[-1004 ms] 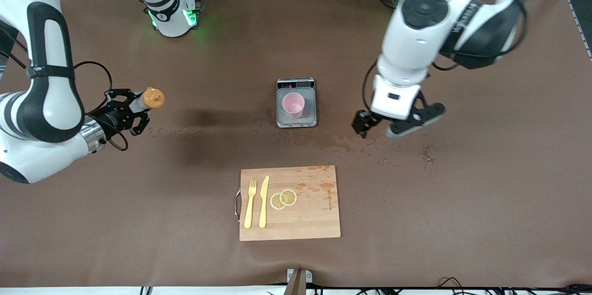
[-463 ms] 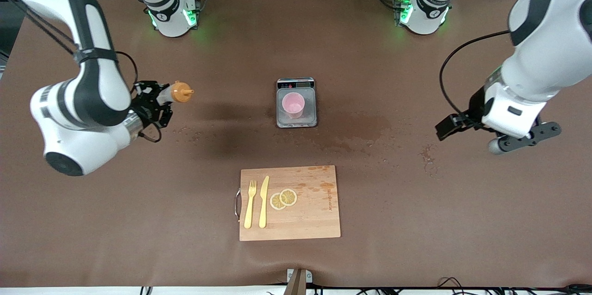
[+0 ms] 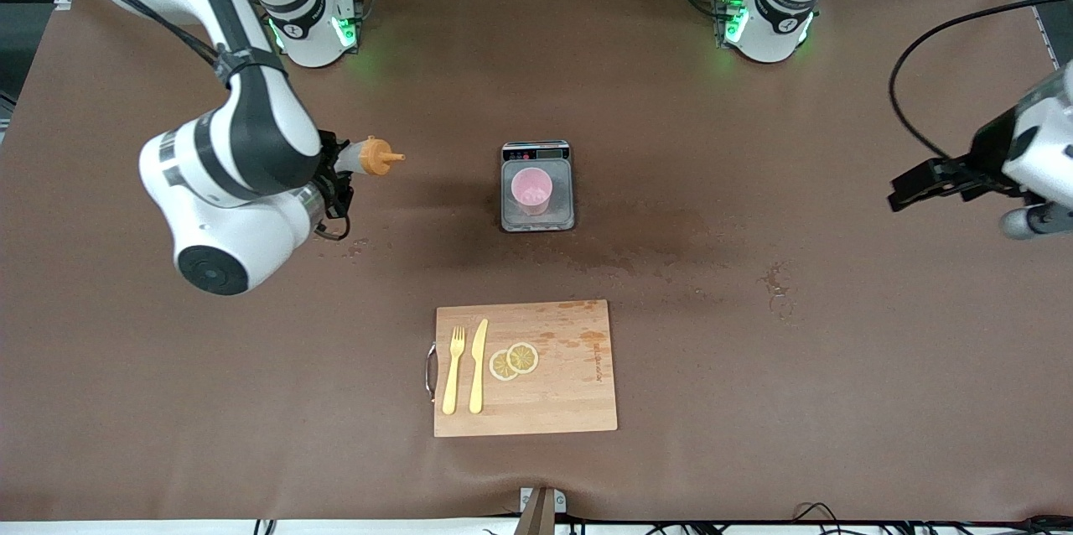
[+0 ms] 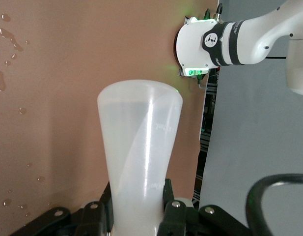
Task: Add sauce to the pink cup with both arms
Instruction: 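Tip the bottle cap-down over the pink cup with the right gripper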
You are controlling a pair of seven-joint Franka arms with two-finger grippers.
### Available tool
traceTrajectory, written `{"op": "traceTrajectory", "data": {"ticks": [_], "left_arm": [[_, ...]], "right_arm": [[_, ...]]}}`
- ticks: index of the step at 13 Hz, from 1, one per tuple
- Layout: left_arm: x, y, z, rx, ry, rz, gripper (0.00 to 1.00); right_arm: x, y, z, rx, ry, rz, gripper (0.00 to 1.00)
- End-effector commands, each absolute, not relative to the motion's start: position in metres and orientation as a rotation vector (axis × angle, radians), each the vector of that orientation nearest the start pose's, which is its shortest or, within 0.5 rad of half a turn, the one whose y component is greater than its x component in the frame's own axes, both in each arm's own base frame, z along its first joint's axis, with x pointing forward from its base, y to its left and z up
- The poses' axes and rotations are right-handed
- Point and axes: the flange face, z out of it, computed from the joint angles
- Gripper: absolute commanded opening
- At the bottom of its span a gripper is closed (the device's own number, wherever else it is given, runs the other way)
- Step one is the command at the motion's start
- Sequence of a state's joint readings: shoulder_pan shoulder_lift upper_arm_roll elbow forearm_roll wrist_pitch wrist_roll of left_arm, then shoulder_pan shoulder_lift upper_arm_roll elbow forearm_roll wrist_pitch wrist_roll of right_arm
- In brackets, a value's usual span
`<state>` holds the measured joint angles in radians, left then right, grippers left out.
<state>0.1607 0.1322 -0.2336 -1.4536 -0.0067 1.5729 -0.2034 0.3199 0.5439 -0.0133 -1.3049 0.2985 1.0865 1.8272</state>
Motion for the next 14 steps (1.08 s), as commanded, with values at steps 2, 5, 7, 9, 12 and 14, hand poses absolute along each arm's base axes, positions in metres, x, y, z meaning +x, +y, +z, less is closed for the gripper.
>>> {"op": "traceTrajectory", "data": {"ticks": [2,5,7,9,12,14], "left_arm": [[0.56,-0.028,0.608,-3.186,-0.195,0.052,1.0],[0.56,-0.031,0.607,-3.186,-0.185,0.067,1.0],[0.56,-0.031,0.607,-3.185,-0.184,0.067,1.0],[0.56,-0.033,0.608,-3.185,-0.177,0.065,1.0],[0.562,-0.033,0.608,-3.182,-0.179,0.057,1.0],[0.559,-0.032,0.613,-3.175,-0.179,0.046,1.0]], "right_arm": [[0.562,0.259,0.409,1.766,-1.735,-0.658,0.39],[0.555,0.283,0.406,1.729,-1.76,-0.59,0.39],[0.546,0.313,0.397,1.692,-1.765,-0.498,0.39],[0.536,0.343,0.376,1.646,-1.773,-0.414,0.39],[0.529,0.368,0.36,1.623,-1.812,-0.359,0.39],[0.525,0.373,0.356,1.613,-1.808,-0.326,0.39]]}}
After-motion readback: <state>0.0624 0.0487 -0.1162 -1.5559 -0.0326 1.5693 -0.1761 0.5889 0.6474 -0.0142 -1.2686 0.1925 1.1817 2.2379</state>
